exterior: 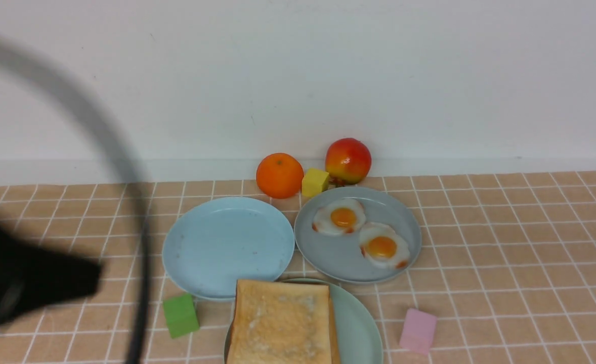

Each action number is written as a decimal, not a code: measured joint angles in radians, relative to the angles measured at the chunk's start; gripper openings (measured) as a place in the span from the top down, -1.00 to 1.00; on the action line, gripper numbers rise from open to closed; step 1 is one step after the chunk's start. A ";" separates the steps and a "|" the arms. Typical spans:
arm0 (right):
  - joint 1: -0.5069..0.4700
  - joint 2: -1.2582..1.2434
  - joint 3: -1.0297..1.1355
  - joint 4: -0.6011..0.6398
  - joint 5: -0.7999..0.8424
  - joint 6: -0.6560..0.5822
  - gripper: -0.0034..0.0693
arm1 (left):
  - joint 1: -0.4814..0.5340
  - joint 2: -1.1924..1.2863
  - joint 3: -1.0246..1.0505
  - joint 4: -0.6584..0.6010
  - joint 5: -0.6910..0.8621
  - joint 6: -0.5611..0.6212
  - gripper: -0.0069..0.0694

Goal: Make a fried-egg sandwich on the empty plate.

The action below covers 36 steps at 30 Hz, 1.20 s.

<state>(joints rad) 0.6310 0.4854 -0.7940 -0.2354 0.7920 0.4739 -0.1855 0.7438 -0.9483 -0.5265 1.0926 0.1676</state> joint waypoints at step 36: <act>0.000 -0.288 0.417 -0.278 -0.036 0.154 0.90 | 0.000 -0.564 0.341 0.144 -0.028 -0.219 0.85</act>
<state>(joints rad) 0.6310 0.1970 -0.3765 -0.5129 0.7559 0.6282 -0.1855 0.1796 -0.6075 -0.3824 1.0648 -0.0512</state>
